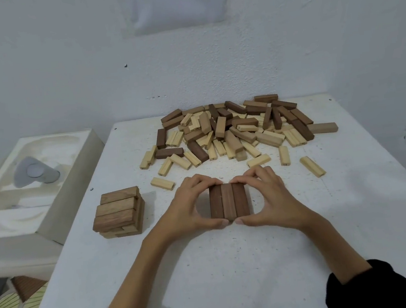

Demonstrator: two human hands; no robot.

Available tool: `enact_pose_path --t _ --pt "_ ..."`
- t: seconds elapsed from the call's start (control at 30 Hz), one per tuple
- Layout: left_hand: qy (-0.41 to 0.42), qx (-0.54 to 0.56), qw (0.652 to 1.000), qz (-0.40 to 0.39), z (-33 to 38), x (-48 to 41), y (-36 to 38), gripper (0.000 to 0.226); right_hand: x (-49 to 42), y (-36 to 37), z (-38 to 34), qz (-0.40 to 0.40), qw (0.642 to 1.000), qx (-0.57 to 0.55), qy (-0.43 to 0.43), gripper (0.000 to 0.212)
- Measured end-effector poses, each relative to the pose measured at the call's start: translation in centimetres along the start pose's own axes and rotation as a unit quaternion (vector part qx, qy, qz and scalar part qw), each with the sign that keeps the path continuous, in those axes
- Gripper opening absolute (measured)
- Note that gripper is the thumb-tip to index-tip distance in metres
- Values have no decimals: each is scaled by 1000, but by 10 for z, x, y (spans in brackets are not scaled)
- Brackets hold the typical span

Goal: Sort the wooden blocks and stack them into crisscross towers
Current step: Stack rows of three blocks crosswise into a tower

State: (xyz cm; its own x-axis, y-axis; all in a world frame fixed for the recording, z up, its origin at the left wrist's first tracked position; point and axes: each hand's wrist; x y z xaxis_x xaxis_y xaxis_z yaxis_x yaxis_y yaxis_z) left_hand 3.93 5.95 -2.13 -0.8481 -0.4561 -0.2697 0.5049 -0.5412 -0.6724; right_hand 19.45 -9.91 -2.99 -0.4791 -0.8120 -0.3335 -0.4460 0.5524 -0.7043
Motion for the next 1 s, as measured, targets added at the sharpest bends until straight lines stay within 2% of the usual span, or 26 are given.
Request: enact_pose_path --t 0.17,0.3,0.6,0.77,1.0 --pt "54 -68 996 24 9 -2 -41 76 -17 -3 -32 20 999 -20 -27 80" --pt "89 -103 989 61 1 2 -85 71 -38 10 -67 27 998 -35 -49 80" --pt "20 -80 994 66 -40 33 -155 66 -72 70 -129 6 995 -12 -96 90" --pt "-6 -57 997 59 -59 47 -169 68 -76 92 -145 -16 995 11 -94 75" --pt "-18 -18 998 61 -82 55 -166 66 -76 103 -148 -27 996 34 -81 74"
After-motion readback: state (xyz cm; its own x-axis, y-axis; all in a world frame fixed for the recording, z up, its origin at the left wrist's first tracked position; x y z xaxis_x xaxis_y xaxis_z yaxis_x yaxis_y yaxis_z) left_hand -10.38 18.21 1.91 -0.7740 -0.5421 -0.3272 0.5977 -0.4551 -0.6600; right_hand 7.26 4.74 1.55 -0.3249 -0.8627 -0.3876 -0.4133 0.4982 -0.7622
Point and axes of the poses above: each hand's wrist, its own x-axis away from the middle knuckle, its own y-axis out of the palm, z = x × y, and after that the axes turned 14 degrees about z, right-handed
